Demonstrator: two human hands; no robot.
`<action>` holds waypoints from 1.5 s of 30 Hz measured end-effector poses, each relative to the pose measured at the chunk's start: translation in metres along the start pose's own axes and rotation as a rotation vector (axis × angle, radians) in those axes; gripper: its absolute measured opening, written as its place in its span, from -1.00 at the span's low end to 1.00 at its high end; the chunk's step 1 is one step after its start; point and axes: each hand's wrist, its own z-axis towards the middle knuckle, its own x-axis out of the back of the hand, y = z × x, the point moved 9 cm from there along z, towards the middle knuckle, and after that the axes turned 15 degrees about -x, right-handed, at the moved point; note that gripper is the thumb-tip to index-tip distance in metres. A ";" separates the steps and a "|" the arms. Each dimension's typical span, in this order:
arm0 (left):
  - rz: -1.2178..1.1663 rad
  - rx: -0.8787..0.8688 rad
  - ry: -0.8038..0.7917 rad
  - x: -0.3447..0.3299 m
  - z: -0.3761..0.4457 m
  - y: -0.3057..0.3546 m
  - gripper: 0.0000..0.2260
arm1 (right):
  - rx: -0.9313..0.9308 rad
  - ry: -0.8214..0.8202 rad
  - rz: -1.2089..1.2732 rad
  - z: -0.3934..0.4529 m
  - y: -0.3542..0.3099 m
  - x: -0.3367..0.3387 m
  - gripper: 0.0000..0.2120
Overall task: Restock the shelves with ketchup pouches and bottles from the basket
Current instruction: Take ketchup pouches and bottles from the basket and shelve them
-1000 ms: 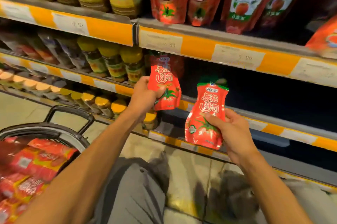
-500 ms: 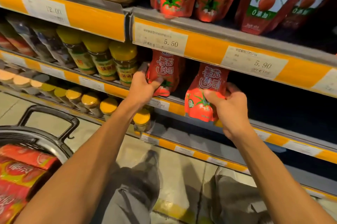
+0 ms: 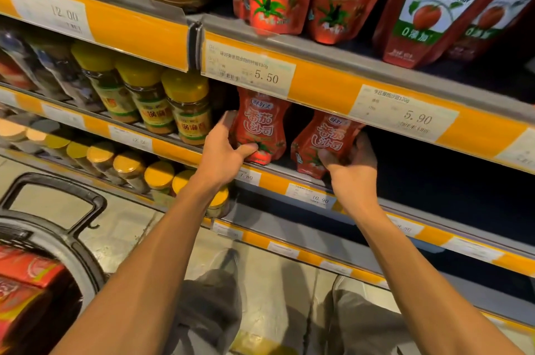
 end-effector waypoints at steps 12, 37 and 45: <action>0.077 -0.086 0.038 -0.004 0.005 -0.005 -0.40 | 0.088 0.007 -0.186 0.007 0.004 -0.002 -0.62; 0.402 -0.130 0.269 0.015 -0.014 0.000 -0.43 | 0.184 0.152 -0.301 0.047 0.005 0.009 -0.51; 0.784 -0.430 0.044 -0.020 -0.043 0.034 -0.75 | 0.213 0.227 -0.416 0.062 0.001 0.013 -0.52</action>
